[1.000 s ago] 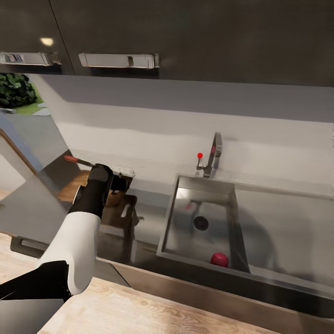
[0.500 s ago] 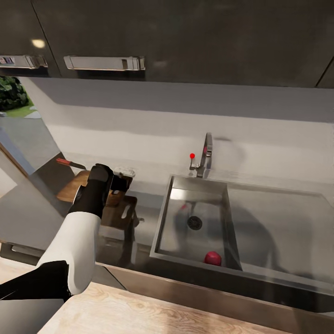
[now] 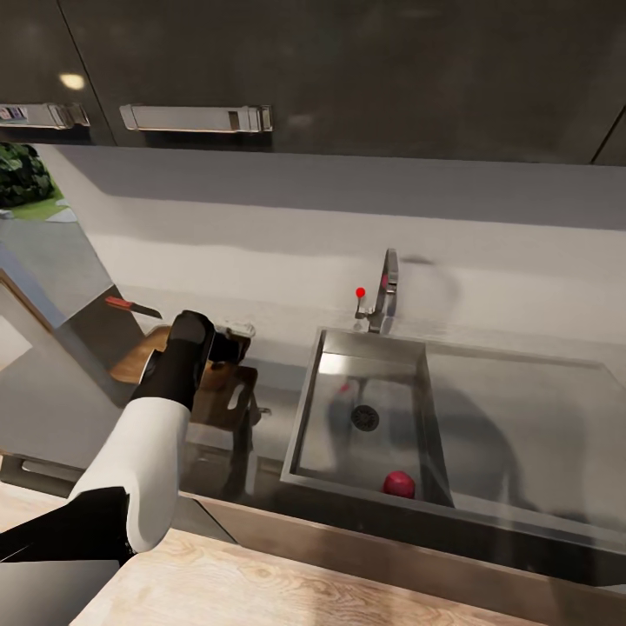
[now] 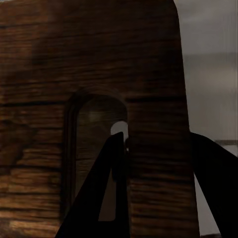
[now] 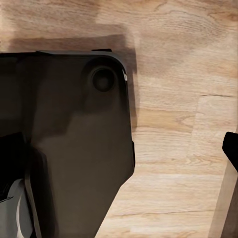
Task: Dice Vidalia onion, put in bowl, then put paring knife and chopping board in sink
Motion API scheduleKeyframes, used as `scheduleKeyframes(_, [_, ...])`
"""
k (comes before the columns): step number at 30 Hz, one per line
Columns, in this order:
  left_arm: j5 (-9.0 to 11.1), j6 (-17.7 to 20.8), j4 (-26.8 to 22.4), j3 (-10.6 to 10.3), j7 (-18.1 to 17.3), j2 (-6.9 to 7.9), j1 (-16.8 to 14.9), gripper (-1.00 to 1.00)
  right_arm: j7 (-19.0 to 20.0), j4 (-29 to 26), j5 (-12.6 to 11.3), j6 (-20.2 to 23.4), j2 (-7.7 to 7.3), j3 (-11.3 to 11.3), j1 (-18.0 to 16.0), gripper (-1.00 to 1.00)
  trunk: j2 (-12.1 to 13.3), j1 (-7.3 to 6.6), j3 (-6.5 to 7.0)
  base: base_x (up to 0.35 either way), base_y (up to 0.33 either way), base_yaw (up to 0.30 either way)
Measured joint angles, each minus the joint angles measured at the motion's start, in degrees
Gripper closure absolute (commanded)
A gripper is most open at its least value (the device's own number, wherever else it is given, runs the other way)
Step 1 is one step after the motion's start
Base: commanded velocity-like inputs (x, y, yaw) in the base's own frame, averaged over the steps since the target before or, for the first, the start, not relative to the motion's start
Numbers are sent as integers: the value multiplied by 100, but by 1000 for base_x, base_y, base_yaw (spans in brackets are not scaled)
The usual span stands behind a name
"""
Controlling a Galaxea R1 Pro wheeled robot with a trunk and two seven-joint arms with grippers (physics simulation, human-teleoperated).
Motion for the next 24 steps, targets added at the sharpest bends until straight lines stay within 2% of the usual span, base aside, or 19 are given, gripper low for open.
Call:
scheduleKeyframes(11, [9,-24,180,3,-4,10,0,100,4,0,0,0,0,7,0,-100,0,0,0,0,0,0])
scheduleKeyframes(24, [10,-26,158,3,-4,16,-1,100,5,0,0,0,0,8,0,-100,0,0,0,0,0,0])
